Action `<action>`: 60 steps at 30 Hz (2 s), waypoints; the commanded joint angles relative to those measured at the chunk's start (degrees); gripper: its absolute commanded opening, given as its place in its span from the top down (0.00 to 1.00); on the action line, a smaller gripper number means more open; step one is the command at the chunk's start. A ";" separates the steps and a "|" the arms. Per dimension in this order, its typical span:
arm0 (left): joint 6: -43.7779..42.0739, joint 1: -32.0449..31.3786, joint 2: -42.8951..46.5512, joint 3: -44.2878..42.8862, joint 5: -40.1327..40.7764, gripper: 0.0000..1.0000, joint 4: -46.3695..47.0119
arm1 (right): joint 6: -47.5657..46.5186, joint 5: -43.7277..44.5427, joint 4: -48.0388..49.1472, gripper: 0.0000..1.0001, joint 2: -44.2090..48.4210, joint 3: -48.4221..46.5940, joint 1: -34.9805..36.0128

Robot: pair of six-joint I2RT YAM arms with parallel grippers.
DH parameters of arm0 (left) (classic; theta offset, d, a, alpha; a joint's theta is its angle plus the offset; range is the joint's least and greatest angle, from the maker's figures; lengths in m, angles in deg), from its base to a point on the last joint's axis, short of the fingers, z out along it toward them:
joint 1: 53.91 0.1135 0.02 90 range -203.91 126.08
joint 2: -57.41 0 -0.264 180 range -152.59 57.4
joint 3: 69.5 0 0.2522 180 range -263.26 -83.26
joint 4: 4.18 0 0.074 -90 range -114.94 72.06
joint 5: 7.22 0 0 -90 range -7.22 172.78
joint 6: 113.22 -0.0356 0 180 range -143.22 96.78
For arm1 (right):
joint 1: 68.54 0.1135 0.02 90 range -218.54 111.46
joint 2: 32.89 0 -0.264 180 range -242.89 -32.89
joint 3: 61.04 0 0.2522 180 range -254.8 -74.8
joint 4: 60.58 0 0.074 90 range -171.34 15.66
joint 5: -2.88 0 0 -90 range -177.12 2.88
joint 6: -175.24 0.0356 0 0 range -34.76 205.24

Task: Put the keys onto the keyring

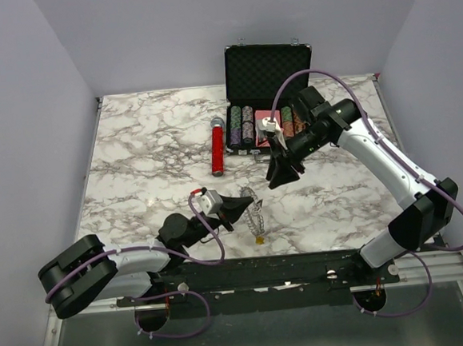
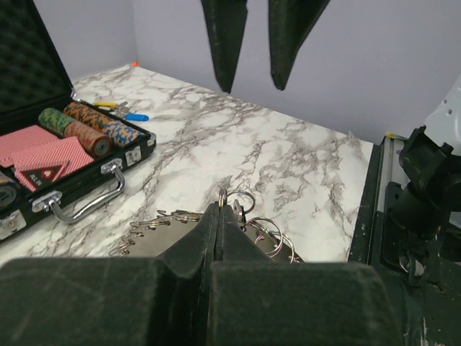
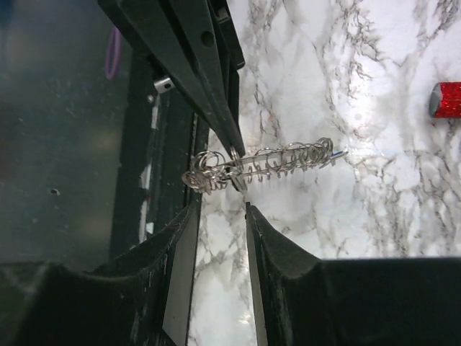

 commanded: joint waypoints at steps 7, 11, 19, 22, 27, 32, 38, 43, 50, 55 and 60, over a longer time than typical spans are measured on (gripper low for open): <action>6.60 0.35 0.24 -1.69 4.96 1.00 19.18 | 16.57 -11.23 15.46 0.59 0.99 4.34 -1.17; 6.33 0.27 1.82 -2.31 4.43 1.00 19.09 | 21.32 -10.26 20.73 0.59 1.25 6.27 -1.17; 7.12 0.27 4.20 -2.13 3.82 1.00 19.09 | 24.32 -12.01 24.17 0.62 0.64 8.38 -1.35; 7.12 0.27 5.34 -1.78 3.99 1.00 18.92 | 25.10 -13.33 25.22 0.65 0.73 9.61 -1.35; 6.86 0.27 7.10 -1.69 4.08 1.00 17.51 | 25.99 -14.65 26.63 0.66 0.99 11.54 -0.74; 6.60 0.27 7.71 -1.60 4.34 1.00 16.98 | 25.64 -15.79 26.46 0.66 1.08 11.72 0.32; 6.60 0.27 7.45 -1.95 4.34 1.00 16.89 | 24.67 -16.58 25.84 0.66 1.08 11.90 1.28; 6.51 0.27 7.19 -2.31 4.26 1.00 16.72 | 23.44 -17.55 24.61 0.66 0.99 11.28 1.99; 6.68 0.27 7.10 -2.57 4.08 1.00 16.63 | 23.44 -17.29 24.78 0.66 0.64 11.55 2.78; 6.86 0.27 7.19 -2.57 4.17 1.00 16.81 | 24.84 -16.85 26.10 0.80 0.73 12.25 3.04; 6.86 0.27 7.54 -2.57 4.26 1.00 16.89 | 25.02 -16.76 26.37 0.90 0.90 13.04 3.22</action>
